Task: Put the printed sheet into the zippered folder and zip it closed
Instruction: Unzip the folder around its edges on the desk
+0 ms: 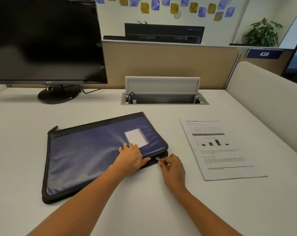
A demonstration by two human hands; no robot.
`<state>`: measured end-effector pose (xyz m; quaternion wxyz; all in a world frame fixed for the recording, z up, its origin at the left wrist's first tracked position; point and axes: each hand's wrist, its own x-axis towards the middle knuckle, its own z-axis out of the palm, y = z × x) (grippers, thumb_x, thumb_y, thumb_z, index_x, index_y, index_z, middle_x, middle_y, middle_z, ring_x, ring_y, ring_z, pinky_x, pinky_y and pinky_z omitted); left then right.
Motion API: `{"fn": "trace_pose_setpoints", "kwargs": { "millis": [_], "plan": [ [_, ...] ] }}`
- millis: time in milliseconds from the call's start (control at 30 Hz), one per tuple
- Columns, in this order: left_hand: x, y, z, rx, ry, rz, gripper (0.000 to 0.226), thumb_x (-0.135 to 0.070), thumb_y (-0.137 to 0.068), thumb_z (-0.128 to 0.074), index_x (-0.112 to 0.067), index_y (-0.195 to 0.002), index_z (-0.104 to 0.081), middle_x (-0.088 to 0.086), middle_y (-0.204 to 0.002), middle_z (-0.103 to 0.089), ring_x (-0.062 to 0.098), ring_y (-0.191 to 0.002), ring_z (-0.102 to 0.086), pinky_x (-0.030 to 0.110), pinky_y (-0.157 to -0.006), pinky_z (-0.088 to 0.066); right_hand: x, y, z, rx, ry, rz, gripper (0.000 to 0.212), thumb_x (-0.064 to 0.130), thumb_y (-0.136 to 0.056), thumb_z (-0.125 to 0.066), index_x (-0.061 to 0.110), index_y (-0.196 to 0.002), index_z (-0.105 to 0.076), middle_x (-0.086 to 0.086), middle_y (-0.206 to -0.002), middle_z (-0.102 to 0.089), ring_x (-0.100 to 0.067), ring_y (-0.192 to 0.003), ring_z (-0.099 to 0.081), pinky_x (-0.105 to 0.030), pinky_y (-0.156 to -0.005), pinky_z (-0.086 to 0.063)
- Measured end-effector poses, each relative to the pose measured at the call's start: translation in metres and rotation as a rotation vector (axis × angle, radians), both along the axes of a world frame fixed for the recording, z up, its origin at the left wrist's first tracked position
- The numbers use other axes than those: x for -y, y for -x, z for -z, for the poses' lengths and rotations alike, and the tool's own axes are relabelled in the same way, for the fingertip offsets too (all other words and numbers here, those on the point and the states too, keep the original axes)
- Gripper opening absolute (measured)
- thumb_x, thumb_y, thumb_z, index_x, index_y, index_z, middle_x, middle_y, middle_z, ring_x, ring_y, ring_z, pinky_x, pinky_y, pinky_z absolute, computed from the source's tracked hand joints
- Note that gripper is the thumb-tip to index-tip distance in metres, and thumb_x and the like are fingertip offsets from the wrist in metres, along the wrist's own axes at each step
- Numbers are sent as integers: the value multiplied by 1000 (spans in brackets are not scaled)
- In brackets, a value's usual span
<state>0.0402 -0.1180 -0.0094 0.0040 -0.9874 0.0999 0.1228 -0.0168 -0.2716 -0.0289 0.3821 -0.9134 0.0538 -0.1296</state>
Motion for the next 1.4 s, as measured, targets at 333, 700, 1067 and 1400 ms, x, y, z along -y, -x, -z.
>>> {"fn": "trace_pose_setpoints", "kwargs": {
  "millis": [333,700,1067,1400],
  "plan": [
    [-6,12,-1,80,-13,23,85,-64,-88,-25,-1,-144,-13,24,-151,-17,42,-138,-17,50,-112,-19,0,-1,-2,-4,-9,-29,13,20,-88,-57,9,-91,-63,-5,-96,-60,-8,-79,-45,-3,-56,-33],
    [-44,36,-2,49,-12,110,70,-52,-95,-26,-12,-147,-2,8,-157,-5,25,-144,-3,35,-115,-15,0,-7,-4,28,-146,98,13,17,-83,-65,6,-89,-69,-9,-85,-69,-13,-71,-57,-20,-69,-45],
    [-30,30,-3,8,-131,163,64,-43,-99,-18,1,-145,-6,24,-153,-14,39,-140,-16,43,-114,-19,-2,-5,0,45,-37,43,10,16,-84,-63,8,-86,-67,-8,-85,-67,-9,-67,-51,-2,-58,-30],
    [-16,26,-5,-40,-82,132,64,-43,-99,-18,-1,-145,-5,23,-153,-11,39,-141,-12,43,-115,-16,-21,2,4,21,29,-251,16,25,-83,-64,11,-89,-68,-6,-91,-70,-6,-72,-52,-11,-73,-42]
  ]
}}
